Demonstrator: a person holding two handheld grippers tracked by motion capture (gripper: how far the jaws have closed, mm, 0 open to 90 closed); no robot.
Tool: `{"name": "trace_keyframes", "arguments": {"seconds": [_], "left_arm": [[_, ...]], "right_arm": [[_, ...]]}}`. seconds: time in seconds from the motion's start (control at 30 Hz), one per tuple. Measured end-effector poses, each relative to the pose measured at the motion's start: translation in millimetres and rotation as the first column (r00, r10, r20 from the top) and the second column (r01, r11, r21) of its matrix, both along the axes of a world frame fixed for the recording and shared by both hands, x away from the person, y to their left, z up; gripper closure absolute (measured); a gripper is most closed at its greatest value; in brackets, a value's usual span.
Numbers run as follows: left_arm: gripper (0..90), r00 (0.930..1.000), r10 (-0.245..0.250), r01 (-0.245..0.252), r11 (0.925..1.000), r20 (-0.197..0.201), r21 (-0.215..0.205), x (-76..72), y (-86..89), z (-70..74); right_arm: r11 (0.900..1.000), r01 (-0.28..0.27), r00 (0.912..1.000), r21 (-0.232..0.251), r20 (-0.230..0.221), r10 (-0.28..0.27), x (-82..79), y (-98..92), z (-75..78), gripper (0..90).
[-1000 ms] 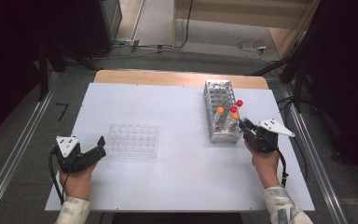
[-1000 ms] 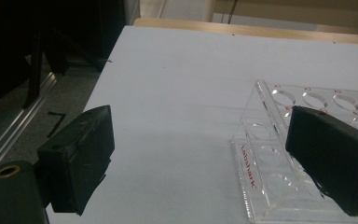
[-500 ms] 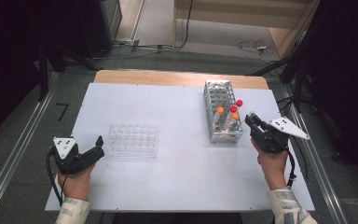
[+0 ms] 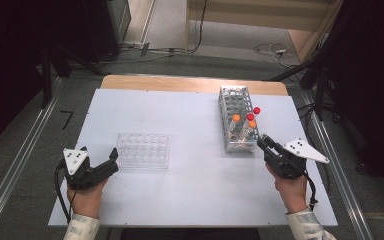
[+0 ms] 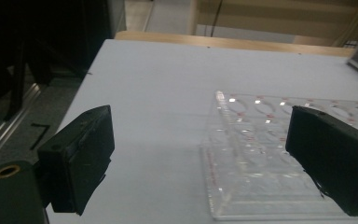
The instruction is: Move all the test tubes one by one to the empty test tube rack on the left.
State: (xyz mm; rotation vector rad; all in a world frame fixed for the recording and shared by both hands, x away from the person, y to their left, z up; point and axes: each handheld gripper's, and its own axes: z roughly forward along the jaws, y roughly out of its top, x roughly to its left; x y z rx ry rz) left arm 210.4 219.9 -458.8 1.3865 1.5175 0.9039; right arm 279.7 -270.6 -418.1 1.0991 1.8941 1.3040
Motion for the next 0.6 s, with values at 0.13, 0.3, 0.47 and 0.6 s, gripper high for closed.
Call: {"name": "trace_keyframes", "arguments": {"seconds": [0.13,0.3,0.47,0.6], "left_arm": [[8.7,0.9955,-0.094,0.094,0.9955,-0.002,-0.003,-3.9,-19.6,5.5],[9.8,0.9792,-0.203,0.203,0.9792,0.003,0.0,-7.4,-46.2,11.8],[10.7,0.9642,-0.265,0.265,0.9642,-0.009,0.006,-5.8,-65.8,12.7],[11.1,0.9548,-0.297,0.297,0.9546,-0.012,0.017,-2.4,-77.5,14.2]], "right_arm": [[0.999,-0.053,0.9986,-0.013,-0.008,0.053,-9.2,12.8,-4.2,73.2],[0.992,-0.128,0.9915,-0.022,-0.028,0.127,-18.3,30.1,-12.9,73.2],[0.983,-0.179,0.9832,-0.037,-0.044,0.177,-22.1,47.5,-19.8,73.2],[0.976,-0.217,0.9749,-0.031,-0.058,0.215,-22.8,58.7,-23.9,73.2]]}}
